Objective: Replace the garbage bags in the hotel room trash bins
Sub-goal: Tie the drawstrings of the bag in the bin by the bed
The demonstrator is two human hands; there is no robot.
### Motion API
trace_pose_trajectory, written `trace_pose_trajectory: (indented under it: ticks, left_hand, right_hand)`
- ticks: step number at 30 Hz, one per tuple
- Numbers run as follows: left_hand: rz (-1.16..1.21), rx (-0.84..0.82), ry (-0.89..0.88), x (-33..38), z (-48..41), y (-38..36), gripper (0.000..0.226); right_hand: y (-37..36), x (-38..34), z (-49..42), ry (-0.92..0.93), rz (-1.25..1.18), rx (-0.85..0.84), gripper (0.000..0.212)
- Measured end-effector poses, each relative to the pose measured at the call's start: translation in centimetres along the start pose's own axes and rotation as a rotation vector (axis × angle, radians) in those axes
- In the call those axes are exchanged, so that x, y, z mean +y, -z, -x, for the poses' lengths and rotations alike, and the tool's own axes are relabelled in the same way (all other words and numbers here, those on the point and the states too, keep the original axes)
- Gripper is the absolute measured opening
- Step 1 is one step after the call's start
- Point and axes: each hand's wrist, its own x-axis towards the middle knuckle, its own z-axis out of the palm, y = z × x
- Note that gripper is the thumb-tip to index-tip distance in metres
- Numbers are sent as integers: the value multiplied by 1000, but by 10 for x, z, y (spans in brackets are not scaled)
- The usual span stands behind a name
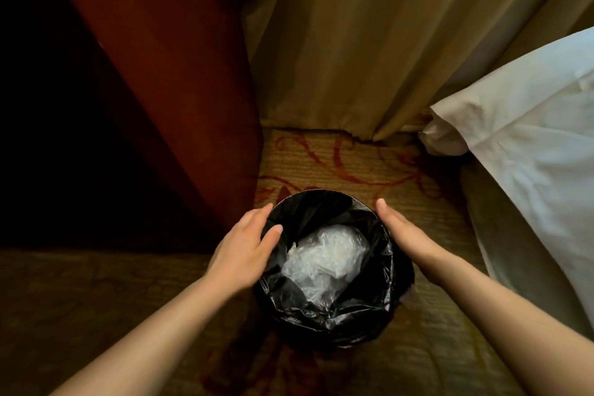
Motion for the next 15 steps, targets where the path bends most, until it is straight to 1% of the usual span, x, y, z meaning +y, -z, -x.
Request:
trace_pose_trajectory:
  ticks: [1, 4, 6, 9, 11, 13, 15]
  left_hand:
    - [29, 2, -1, -1, 0, 0, 55]
    - [175, 42, 22, -2, -1, -1, 45]
    - [274, 58, 64, 0, -5, -1, 41]
    - [328, 62, 88, -1, -10, -3, 37]
    - [328, 73, 85, -2, -12, -2, 35]
    - [325, 97, 72, -3, -15, -2, 32]
    - [315, 118, 57, -3, -17, -2, 34]
  right_hand:
    - [1, 1, -1, 0, 47, -6, 109]
    - [5, 1, 2, -33, 155, -37, 81]
    - [10, 1, -1, -25, 165, 12, 67]
    - [17, -1, -3, 20, 133, 123, 34]
    - [21, -9, -1, 117, 126, 227, 25]
    - [23, -23, 8, 304, 51, 342, 20]
    - [23, -37, 23, 478, -81, 369, 10]
